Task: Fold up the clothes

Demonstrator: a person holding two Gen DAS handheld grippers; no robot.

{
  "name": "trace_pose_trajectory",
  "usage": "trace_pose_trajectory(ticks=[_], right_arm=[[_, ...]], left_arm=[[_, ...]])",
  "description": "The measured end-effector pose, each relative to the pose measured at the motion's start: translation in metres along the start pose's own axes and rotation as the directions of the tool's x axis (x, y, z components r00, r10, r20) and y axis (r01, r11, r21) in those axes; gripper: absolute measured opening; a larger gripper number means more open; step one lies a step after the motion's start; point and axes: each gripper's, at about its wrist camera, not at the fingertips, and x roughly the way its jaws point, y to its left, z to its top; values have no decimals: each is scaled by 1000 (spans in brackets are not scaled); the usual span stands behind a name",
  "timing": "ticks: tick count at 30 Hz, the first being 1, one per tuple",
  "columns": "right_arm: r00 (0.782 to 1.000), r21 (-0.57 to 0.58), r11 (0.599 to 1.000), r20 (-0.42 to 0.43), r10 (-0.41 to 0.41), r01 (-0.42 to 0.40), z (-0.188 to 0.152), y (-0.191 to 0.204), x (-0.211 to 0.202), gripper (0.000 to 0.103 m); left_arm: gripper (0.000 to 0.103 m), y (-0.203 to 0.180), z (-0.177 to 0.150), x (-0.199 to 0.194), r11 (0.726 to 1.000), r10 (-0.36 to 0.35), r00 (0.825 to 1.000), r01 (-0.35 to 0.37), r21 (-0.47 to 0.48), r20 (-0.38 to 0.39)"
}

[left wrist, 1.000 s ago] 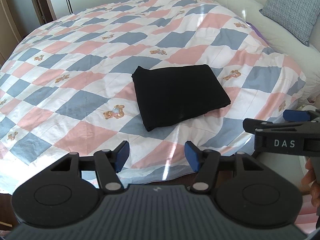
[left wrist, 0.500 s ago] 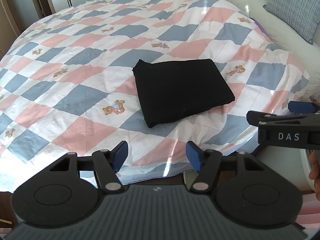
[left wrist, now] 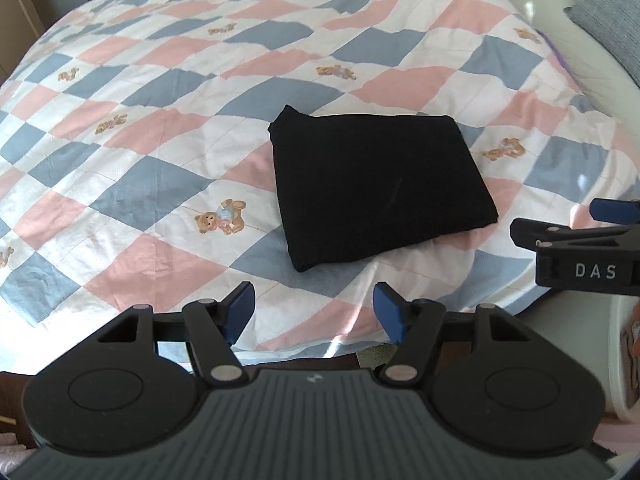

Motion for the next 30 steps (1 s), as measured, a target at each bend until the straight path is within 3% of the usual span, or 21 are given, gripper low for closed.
trace_pose_trajectory(ticks=[12,30], right_arm=[[995,-50,998,-93,30,-34,38,-15,43,101],[985,-58,994,-154,81,-91,70,-58,84,101]], left_arm=[[62,-9,48,36,999,25,998,-26,-19,-62],[63,-29,83,67,995,68,990,-75,-59,-121]])
